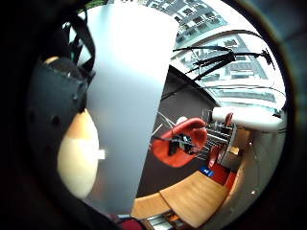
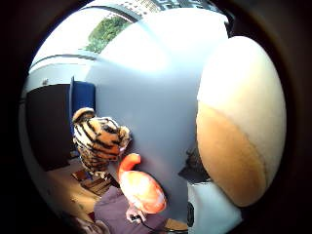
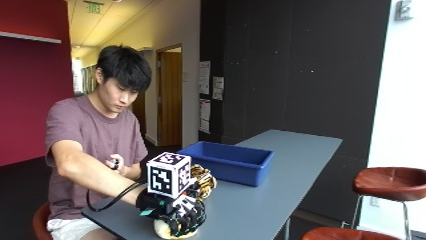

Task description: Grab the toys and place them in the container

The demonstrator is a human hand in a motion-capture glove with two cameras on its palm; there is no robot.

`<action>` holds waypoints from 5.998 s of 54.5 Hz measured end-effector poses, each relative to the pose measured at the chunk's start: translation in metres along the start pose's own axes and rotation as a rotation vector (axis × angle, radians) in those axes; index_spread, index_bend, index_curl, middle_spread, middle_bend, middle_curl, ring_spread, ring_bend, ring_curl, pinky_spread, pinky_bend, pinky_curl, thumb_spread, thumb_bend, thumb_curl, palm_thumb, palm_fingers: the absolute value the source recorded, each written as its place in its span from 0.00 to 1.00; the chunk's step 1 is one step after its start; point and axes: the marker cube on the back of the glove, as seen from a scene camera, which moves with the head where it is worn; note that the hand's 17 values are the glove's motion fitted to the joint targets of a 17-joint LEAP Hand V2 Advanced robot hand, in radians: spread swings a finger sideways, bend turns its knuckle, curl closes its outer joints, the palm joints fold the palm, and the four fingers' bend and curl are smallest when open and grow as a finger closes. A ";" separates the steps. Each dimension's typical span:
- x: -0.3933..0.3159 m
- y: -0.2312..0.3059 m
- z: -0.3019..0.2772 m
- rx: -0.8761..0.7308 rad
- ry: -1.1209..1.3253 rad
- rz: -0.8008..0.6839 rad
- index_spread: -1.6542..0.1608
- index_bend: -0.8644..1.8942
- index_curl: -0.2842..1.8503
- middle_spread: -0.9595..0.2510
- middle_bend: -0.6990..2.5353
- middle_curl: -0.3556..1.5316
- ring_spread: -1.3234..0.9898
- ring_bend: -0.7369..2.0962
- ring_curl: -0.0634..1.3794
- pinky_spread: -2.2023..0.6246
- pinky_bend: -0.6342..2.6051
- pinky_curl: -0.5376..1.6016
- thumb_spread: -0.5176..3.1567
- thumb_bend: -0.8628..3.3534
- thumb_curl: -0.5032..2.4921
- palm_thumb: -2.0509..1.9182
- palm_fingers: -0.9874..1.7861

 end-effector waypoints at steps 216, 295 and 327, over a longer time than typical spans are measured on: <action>-0.199 0.114 -0.176 0.272 0.064 -0.239 0.80 0.65 0.33 0.65 0.58 0.58 0.44 0.76 0.51 0.64 0.56 0.52 0.42 0.21 0.37 0.61 0.76; -0.378 0.081 -0.199 -0.120 0.172 -0.558 0.80 0.34 0.23 0.82 0.26 0.36 0.59 0.40 0.23 0.79 0.45 0.42 0.41 0.17 0.22 0.45 0.26; -0.254 0.073 -0.029 -0.356 0.180 -0.454 0.80 0.35 0.21 0.79 0.26 0.34 0.57 0.37 0.24 0.79 0.40 0.40 0.43 0.18 0.21 0.48 0.27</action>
